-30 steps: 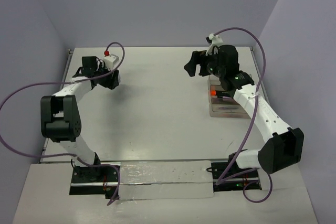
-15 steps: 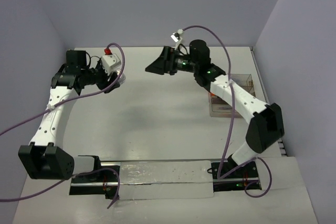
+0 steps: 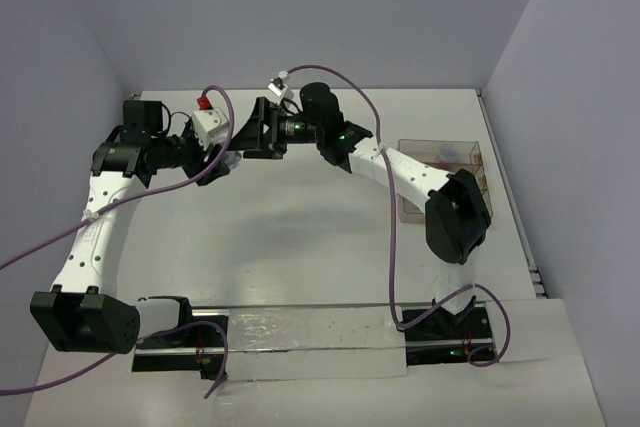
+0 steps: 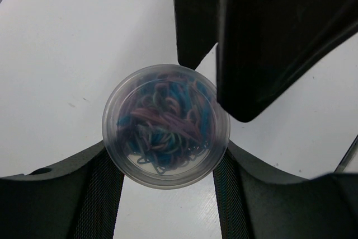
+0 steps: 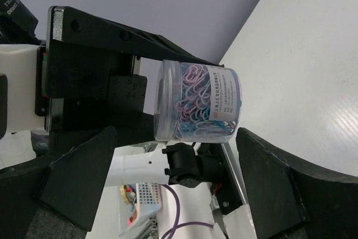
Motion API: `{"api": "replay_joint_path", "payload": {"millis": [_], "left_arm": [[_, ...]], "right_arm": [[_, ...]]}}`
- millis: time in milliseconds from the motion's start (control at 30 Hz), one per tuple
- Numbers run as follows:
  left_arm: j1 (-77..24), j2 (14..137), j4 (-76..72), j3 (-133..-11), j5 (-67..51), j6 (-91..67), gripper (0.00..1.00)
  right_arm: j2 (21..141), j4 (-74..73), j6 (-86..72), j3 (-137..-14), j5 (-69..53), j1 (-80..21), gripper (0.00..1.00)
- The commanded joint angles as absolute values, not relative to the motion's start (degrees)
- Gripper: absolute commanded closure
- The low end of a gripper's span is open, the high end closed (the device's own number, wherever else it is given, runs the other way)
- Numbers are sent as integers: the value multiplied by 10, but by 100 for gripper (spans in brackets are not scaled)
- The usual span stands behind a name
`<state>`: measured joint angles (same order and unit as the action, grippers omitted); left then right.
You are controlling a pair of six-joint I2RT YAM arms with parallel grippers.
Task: Sort the stationery into containers
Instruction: Place the stationery in the storage box.
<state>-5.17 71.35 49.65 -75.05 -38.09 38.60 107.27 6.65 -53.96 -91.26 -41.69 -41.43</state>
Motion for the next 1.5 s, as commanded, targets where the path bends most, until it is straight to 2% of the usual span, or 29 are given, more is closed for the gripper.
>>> {"api": "replay_joint_path", "payload": {"millis": [0, 267, 433, 500, 600, 700, 800, 833, 867, 900, 1000, 1033, 1167, 1367, 1467], "left_arm": [[-55, 714, 486, -779, -410, 379, 100], [-55, 712, 476, -775, -405, 379, 100], [-55, 715, 471, -775, -398, 375, 100], [-55, 718, 471, -776, -393, 374, 100], [-55, 723, 463, -777, -377, 369, 100], [-55, 731, 452, -782, -368, 358, 100], [-55, 735, 447, -789, -366, 351, 99], [-55, 736, 446, -790, -365, 348, 93], [-55, 738, 447, -792, -360, 344, 68], [-55, 739, 447, -796, -357, 341, 55], [-55, 741, 450, -799, -353, 334, 29], [-55, 741, 449, -798, -353, 333, 27], [-55, 734, 442, -789, -352, 330, 2], [-55, 730, 438, -797, -351, 290, 1], [-54, 738, 462, -820, -372, 259, 1]], "right_arm": [[1095, 75, -559, -948, -425, -419, 5], [1105, 62, -553, -939, -408, -423, 9], [1113, 109, -584, -931, -433, -424, 36], [1114, 117, -593, -929, -442, -425, 43], [1113, 144, -616, -917, -458, -426, 62], [1116, 159, -630, -912, -470, -429, 70], [1118, 186, -653, -899, -479, -428, 88], [1118, 193, -658, -895, -481, -429, 92], [1119, 200, -664, -894, -484, -428, 96], [1121, 210, -673, -893, -486, -428, 100], [1123, 220, -681, -893, -489, -425, 100], [1123, 219, -681, -894, -489, -424, 100], [1119, 218, -681, -887, -482, -415, 100], [1101, 223, -683, -858, -463, -374, 100], [1079, 227, -679, -829, -456, -317, 100]]}}
